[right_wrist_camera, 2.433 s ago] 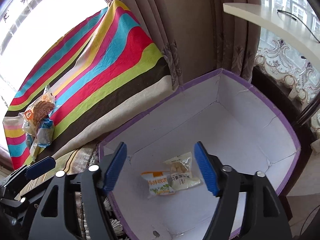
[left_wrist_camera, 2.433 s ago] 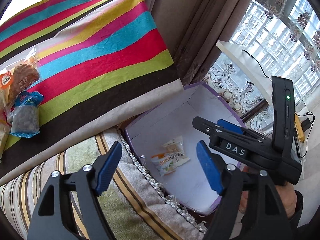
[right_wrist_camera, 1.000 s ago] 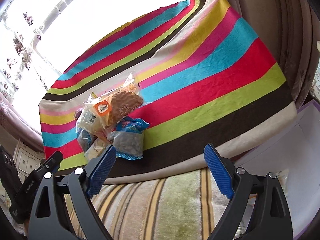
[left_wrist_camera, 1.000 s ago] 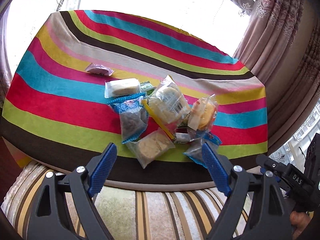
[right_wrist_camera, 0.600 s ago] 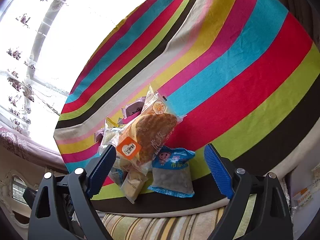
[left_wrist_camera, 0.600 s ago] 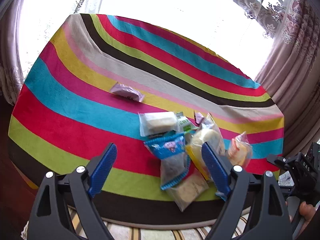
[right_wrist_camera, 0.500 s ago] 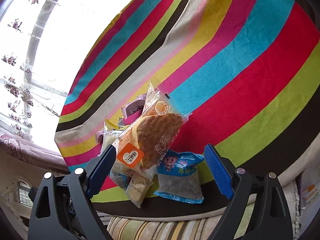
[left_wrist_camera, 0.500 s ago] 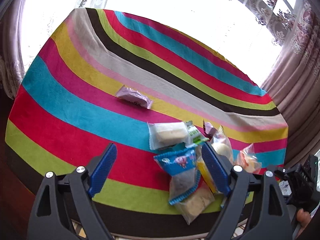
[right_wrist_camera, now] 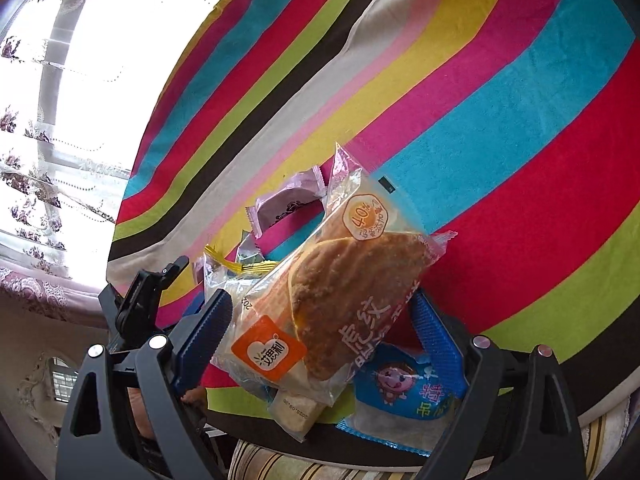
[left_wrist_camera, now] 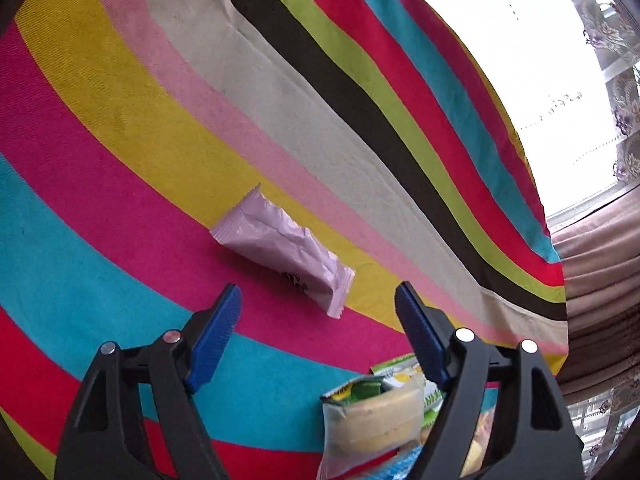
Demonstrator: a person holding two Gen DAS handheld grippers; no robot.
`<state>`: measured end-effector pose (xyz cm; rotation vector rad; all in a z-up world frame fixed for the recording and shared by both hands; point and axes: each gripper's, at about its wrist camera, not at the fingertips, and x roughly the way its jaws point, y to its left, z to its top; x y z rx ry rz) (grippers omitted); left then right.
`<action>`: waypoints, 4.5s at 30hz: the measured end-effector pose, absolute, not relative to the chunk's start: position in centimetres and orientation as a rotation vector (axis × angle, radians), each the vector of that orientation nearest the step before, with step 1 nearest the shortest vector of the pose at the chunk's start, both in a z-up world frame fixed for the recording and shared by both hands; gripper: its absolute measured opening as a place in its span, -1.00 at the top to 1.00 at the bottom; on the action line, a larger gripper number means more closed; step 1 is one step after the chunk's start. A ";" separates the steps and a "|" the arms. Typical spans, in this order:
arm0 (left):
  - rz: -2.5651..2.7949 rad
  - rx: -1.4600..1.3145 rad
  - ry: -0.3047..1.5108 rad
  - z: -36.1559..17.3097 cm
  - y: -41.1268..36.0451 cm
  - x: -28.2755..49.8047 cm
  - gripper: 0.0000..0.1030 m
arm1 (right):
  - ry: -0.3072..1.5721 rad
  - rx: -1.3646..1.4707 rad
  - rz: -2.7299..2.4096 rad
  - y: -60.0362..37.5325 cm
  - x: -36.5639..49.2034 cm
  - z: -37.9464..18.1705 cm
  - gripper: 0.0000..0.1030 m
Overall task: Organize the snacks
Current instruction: 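Grasp the pink bar with the left gripper while the right grasps the bread bun bag, then carry the pink bar and bread bun into the box and release both, then move both grippers back over the snack pile on the table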
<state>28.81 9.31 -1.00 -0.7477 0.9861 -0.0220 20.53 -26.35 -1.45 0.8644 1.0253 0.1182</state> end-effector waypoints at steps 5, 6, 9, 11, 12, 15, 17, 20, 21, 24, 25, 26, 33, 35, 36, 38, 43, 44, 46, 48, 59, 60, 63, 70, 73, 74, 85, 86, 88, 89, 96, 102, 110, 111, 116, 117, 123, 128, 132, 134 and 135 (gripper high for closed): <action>0.048 -0.614 0.999 -0.9 8.4 31.5 -0.22 | 1.038 0.866 0.114 -26.3 22.0 -1.8 -0.69; 0.063 -0.559 1.004 -0.8 7.9 31.9 -0.19 | 1.039 0.864 0.111 -26.3 22.2 -1.9 -0.69; 0.115 -0.348 1.015 -0.8 6.0 32.7 0.07 | 1.045 0.836 0.090 -26.1 23.0 -2.0 -0.69; 0.154 -0.232 1.008 -0.9 5.1 32.7 0.41 | 1.049 0.810 0.070 -25.9 23.4 -2.1 -0.69; 0.168 -0.189 1.004 -1.0 4.8 32.6 0.48 | 1.052 0.798 0.063 -25.8 23.6 -2.2 -0.69; 0.174 -0.133 0.992 -1.1 4.3 32.3 0.55 | 1.063 0.760 0.040 -25.4 24.1 -2.6 -0.69; 0.167 -0.137 0.984 -1.1 4.2 31.9 0.56 | 1.065 0.727 0.023 -25.2 24.3 -2.7 -0.60; 0.152 -0.157 0.963 -0.7 4.2 30.8 0.56 | 1.054 0.680 0.010 -24.9 24.3 -2.6 -0.36; 0.148 -0.160 0.955 -0.5 4.2 30.5 0.56 | 1.049 0.665 0.010 -24.9 24.3 -2.5 -0.27; 0.149 -0.169 0.926 0.3 4.5 29.2 0.56 | 1.029 0.613 0.000 -24.7 24.3 -2.2 -0.06; 0.148 -0.175 0.915 0.7 4.5 28.7 0.56 | 1.020 0.597 -0.001 -24.6 24.3 -2.0 0.03; 0.148 -0.181 0.903 1.0 4.6 28.0 0.56 | 1.013 0.581 0.002 -24.5 24.3 -1.9 0.04; 0.132 -0.222 0.850 3.3 3.9 23.5 0.56 | 0.977 0.503 -0.012 -24.4 23.9 -1.5 0.09; 0.124 -0.239 0.835 3.7 3.7 22.3 0.56 | 0.944 0.475 -0.015 -24.5 23.3 -0.7 0.09; 0.119 -0.246 0.829 4.0 3.4 21.9 0.56 | 0.926 0.458 -0.016 -24.4 23.0 -0.2 0.09; 0.116 -0.255 0.817 4.2 3.2 20.5 0.56 | 0.893 0.423 -0.019 -24.1 22.3 0.8 0.09; 0.092 -0.271 0.803 4.9 2.5 17.2 0.56 | 0.831 0.355 -0.004 -23.1 20.0 2.8 0.09; 0.087 -0.272 0.801 5.0 2.3 16.5 0.56 | 0.821 0.339 0.000 -23.0 19.4 3.0 0.09; 0.072 -0.273 0.797 5.2 1.6 15.2 0.56 | 0.811 0.320 0.004 -22.9 18.2 3.3 0.09; 0.051 -0.270 0.795 5.4 0.9 13.8 0.56 | 0.808 0.318 0.009 -23.1 17.0 3.4 0.09; -0.116 -0.210 0.840 5.3 -5.3 9.2 0.56 | 0.850 0.319 -0.014 -26.6 10.5 2.3 0.09; -0.133 -0.206 0.843 5.3 -6.0 8.9 0.56 | 0.854 0.322 -0.018 -27.0 10.1 2.2 0.10; -0.180 -0.194 0.855 5.2 -7.8 8.4 0.56 | 0.852 0.326 -0.031 -28.2 8.9 2.5 0.09; -0.294 -0.166 0.888 5.0 -12.5 7.1 0.56 | 0.848 0.335 -0.064 -31.0 6.2 2.6 0.10; -0.342 -0.150 0.901 5.0 -14.5 6.5 0.56 | 0.847 0.346 -0.083 -32.3 5.4 2.6 0.10; -0.358 -0.146 0.907 5.0 -15.2 6.4 0.56 | 0.846 0.348 -0.091 -32.9 5.0 2.5 0.09; -0.525 -0.100 0.969 4.2 -22.2 5.3 0.56 | 0.866 0.391 -0.229 -39.4 0.9 0.3 0.10; -0.538 -0.090 0.973 4.1 -23.0 5.2 0.56 | 0.869 0.397 -0.241 -40.0 0.5 0.1 0.10; -0.569 -0.075 0.982 4.0 -24.4 5.1 0.56 | 0.874 0.407 -0.264 -41.1 -0.2 -0.4 0.10; -0.585 -0.065 0.985 3.9 -25.2 4.9 0.56 | 0.875 0.411 -0.275 -41.6 -0.5 -0.5 0.10; -0.678 -0.010 1.019 3.3 -29.8 4.1 0.56 | 0.893 0.436 -0.332 -44.3 -2.5 -1.8 0.10; -0.745 0.046 1.040 2.6 -33.4 3.5 0.56 | 0.903 0.454 -0.386 -46.5 -4.0 -2.8 0.09; -0.833 0.077 1.093 1.4 -36.2 3.0 0.04 | 0.934 0.473 -0.474 -48.7 -5.3 -4.1 -0.23; -0.839 0.081 1.094 1.3 -36.3 2.9 -0.10 | 0.931 0.472 -0.488 -48.9 -5.5 -4.1 -0.45; -0.831 0.090 1.091 1.1 -36.2 2.7 -0.29 | 0.928 0.459 -0.536 -49.7 -5.9 -3.9 -0.60; -0.827 0.089 1.091 1.1 -36.0 2.7 -0.29 | 0.926 0.459 -0.543 -49.9 -5.9 -3.8 -0.63; -0.804 0.085 1.070 1.5 -35.3 2.6 -0.35 | 0.908 0.458 -0.566 -50.0 -5.2 -3.2 -0.66; -0.775 0.097 1.034 2.1 -34.2 2.5 -0.36 | 0.898 0.449 -0.537 -48.9 -3.9 -2.6 -0.68; -0.742 0.083 1.019 2.3 -33.1 3.0 -0.37 | 0.901 0.435 -0.504 -47.5 -3.0 -2.1 -0.69; -0.731 0.071 1.013 2.5 -32.4 3.3 -0.38 | 0.903 0.427 -0.490 -46.8 -2.5 -1.9 -0.69; -0.724 0.064 1.010 2.6 -32.1 3.4 -0.39 | 0.906 0.423 -0.482 -46.4 -2.3 -1.8 -0.69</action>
